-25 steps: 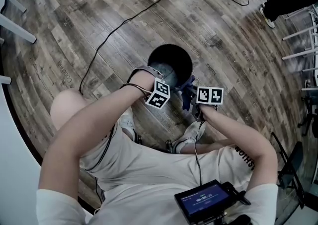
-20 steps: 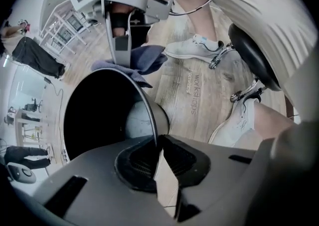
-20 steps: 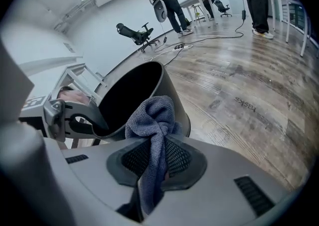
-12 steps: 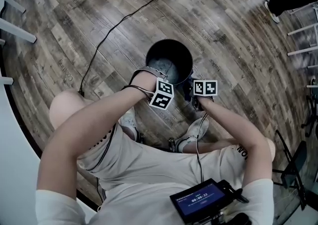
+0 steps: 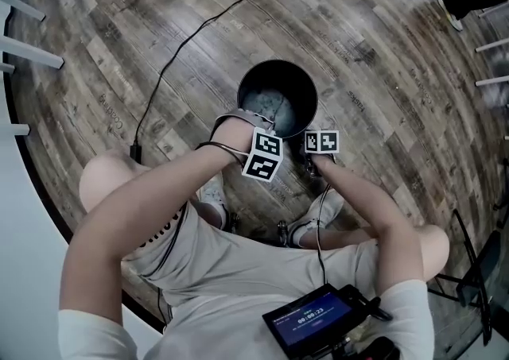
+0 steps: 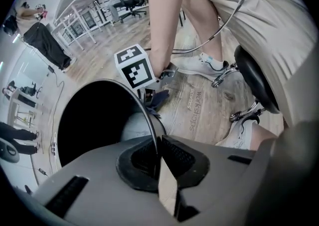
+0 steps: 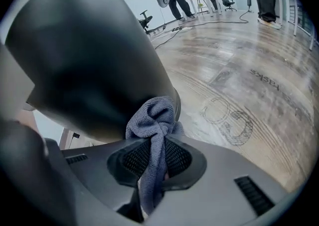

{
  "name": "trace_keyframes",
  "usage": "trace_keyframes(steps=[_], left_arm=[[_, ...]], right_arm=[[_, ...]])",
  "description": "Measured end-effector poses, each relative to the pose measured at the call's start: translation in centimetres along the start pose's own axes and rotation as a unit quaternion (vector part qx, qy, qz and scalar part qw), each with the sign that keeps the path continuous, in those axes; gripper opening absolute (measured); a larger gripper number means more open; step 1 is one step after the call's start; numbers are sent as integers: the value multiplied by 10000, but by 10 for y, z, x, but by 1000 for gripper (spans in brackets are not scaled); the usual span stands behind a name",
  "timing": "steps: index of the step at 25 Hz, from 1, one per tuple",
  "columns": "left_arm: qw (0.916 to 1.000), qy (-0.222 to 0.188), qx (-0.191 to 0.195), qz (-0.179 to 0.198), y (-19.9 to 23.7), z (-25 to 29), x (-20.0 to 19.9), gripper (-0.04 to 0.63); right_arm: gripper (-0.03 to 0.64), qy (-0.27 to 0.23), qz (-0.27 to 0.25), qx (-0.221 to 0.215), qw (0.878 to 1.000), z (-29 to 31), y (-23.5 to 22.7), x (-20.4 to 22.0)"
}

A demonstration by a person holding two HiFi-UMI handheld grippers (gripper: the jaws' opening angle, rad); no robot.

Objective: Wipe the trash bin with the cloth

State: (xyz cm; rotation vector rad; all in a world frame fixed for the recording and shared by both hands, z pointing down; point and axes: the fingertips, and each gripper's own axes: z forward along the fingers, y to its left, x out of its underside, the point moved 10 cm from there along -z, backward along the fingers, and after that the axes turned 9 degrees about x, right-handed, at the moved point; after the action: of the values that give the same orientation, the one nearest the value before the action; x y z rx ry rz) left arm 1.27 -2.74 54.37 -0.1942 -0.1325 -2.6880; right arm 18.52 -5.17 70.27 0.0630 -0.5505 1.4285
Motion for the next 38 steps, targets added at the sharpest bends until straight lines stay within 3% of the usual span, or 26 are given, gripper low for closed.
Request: trace_keyframes(steps=[9,12,17,22,24,30,33,38], left_arm=[[9998,-91,-3,-192,3,1,1,29],[9998,-48,-19,-211,3,1,-1,31],[9999,-74,-25,-154,-1,0,-1,33],[9997,-10,243,-95,-3,2,5,140],[9996,183,222,4,-1,2,10,141],[9989,447,-55,94,1,1,17,138],[9984,525,-106,199,-2,3,17,61],[9976,601,-74,349,-5,3,15,40]], right_arm=[[60,-9,655,-72,9978,40,-18,11],[60,215,574,-8,9981,31,-19,3],[60,157,415,16,9990,0,-17,-15],[60,-34,117,-52,9999,-43,-8,-31],[60,-76,-6,-85,9999,-61,-1,-34],[60,-187,-92,-267,9994,-120,26,-35],[61,-330,43,-468,9984,-146,42,-36],[60,-455,171,-633,9968,-157,63,-44]])
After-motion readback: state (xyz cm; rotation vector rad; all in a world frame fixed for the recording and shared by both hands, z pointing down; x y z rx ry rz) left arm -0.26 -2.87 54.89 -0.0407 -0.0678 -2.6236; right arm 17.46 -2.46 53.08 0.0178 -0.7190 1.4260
